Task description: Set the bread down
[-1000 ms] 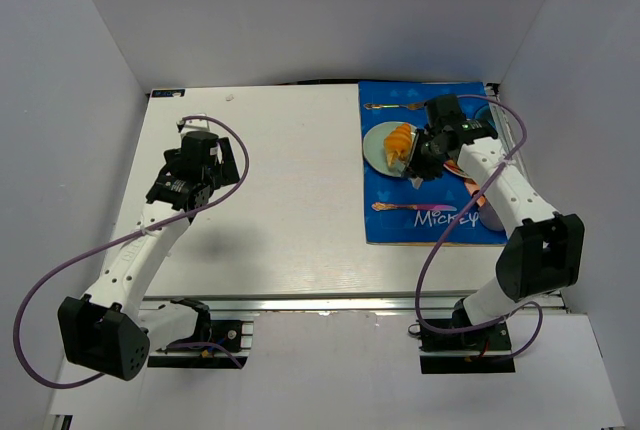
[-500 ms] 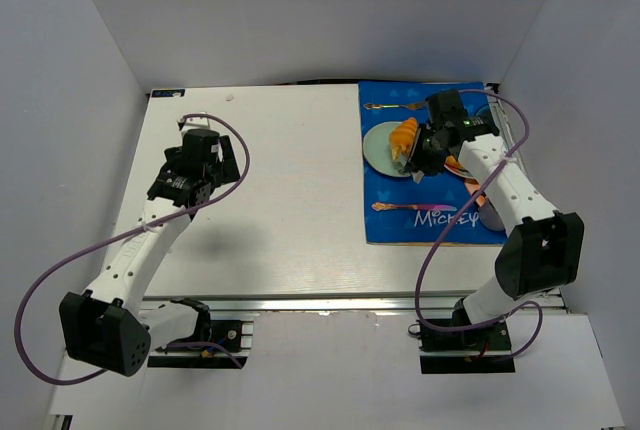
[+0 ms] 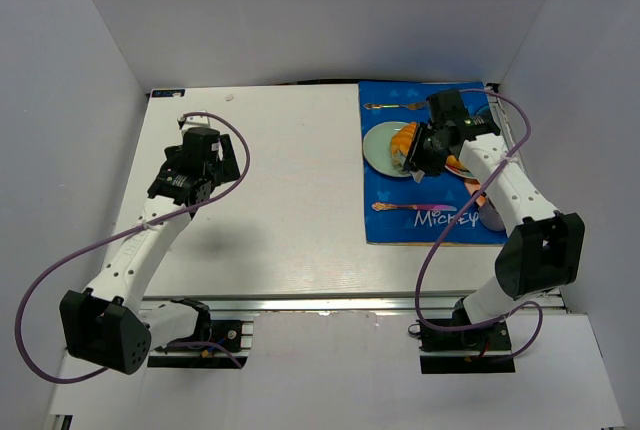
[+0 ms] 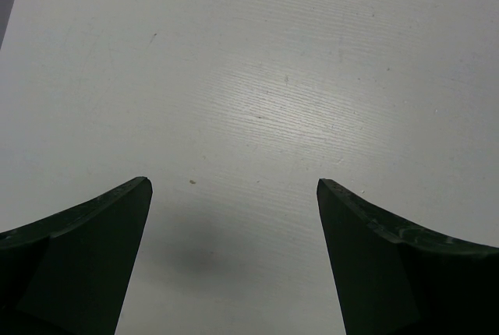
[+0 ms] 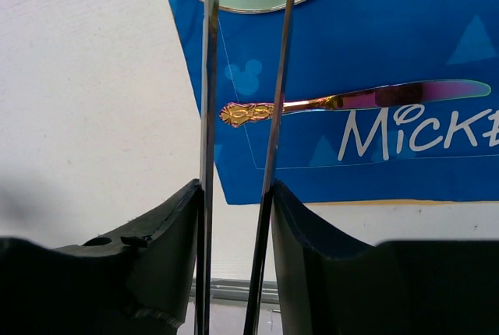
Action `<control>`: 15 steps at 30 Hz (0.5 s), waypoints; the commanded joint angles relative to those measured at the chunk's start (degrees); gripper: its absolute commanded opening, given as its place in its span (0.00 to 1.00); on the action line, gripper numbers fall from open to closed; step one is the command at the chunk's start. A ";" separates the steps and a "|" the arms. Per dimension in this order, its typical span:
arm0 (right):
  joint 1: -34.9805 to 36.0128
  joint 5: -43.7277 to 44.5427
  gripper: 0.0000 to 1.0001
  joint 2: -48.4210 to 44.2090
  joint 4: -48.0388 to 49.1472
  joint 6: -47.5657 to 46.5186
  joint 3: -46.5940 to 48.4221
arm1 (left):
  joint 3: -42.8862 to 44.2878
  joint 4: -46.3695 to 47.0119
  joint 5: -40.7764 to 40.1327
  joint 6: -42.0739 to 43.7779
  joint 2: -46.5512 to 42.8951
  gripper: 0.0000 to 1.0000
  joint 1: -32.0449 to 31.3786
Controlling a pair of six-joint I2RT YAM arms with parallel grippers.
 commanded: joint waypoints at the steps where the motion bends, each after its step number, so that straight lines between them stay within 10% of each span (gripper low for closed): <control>1: -0.26 -0.34 0.46 -1.62 0.74 -0.48 2.79 | 2.00 0.00 -1.02 -0.02 -0.54 0.98 -0.20; 15: 0.27 -4.99 0.49 -8.56 -2.34 -0.40 1.74 | 1.91 -0.09 -1.99 0.33 -0.54 0.98 -0.21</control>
